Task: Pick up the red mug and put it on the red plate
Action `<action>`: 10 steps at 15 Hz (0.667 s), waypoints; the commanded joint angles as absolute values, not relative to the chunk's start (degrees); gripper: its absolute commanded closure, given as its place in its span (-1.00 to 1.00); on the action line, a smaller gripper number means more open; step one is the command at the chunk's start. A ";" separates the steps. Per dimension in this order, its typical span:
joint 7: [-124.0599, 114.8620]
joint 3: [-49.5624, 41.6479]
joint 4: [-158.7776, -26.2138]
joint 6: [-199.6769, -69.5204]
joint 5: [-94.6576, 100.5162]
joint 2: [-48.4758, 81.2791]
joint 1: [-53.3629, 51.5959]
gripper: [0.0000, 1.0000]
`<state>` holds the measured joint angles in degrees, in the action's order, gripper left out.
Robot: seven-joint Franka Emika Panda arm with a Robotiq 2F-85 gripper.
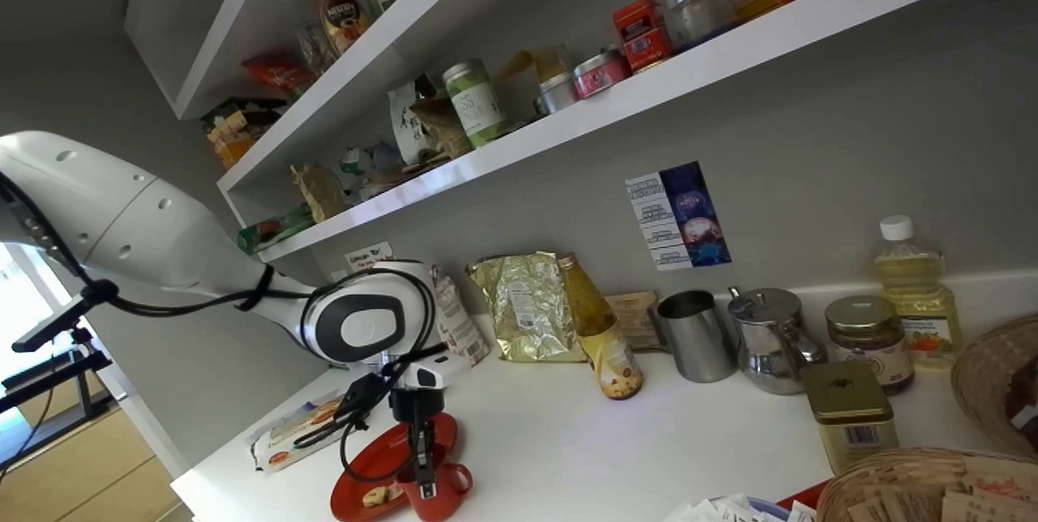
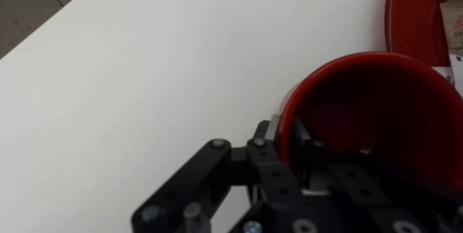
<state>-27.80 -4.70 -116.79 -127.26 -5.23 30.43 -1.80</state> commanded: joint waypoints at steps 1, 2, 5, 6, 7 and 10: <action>-27.81 -5.40 -117.23 -126.05 -5.72 26.55 -1.93 0.96; -28.15 -5.60 -117.53 -126.27 -5.22 25.51 -2.22 0.96; -28.50 -5.39 -118.17 -126.53 -4.44 22.63 -2.86 0.96; -28.64 -5.12 -118.32 -126.54 -4.05 21.56 -3.37 0.96; -28.95 -4.85 -118.38 -126.62 -3.51 20.63 -4.00 0.96; -29.69 -3.46 -117.85 -126.25 -2.01 18.50 -6.18 0.96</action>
<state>-27.88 -4.44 -117.11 -127.26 -3.80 21.68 -3.96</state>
